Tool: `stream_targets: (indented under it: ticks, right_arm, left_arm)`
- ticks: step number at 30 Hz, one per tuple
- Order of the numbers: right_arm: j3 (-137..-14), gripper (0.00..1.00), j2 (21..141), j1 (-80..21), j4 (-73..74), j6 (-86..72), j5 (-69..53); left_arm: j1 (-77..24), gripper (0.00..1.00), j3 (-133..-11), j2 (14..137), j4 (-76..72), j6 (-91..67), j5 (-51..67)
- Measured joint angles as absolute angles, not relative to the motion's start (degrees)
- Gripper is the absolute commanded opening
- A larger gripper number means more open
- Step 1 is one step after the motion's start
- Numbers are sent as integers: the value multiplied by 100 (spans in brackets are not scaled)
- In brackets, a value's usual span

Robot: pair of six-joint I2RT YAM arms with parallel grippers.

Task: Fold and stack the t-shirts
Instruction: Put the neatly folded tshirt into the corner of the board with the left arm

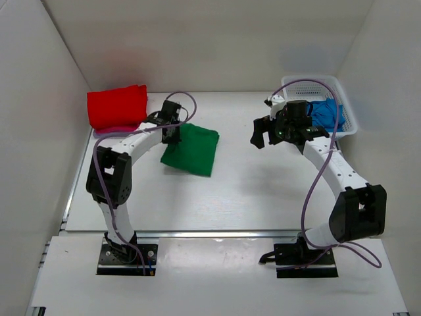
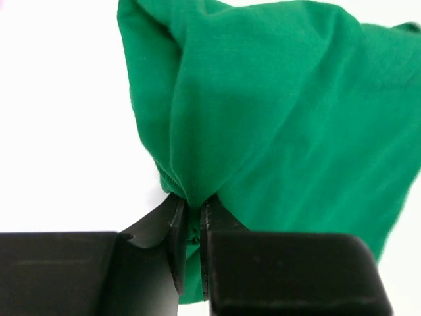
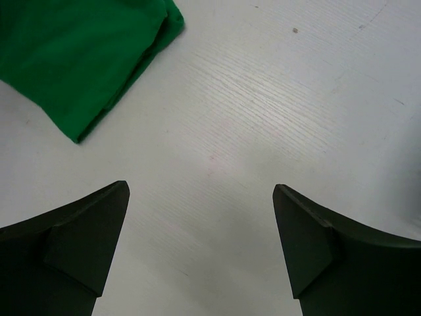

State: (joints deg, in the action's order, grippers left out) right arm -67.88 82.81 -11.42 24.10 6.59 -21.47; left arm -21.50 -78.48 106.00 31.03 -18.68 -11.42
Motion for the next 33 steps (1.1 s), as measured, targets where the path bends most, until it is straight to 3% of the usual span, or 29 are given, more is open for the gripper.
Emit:
stream_targets:
  ticks: [15, 22, 33]
  right_arm:
    - [-6790, 89, 7942, -1199, 2445, 593, -2150]
    - [-6788, 88, 7942, -1264, 2447, 589, -2150]
    - [-6788, 88, 7942, -1308, 2449, 556, -2174]
  left_arm:
    - [-1555, 0, -10857, 11778, 4320, -266, -2064]
    - [-1197, 0, -13970, 12870, 5352, -86, -2053]
    - [-506, 0, -14612, 12934, 5697, -36, -1621]
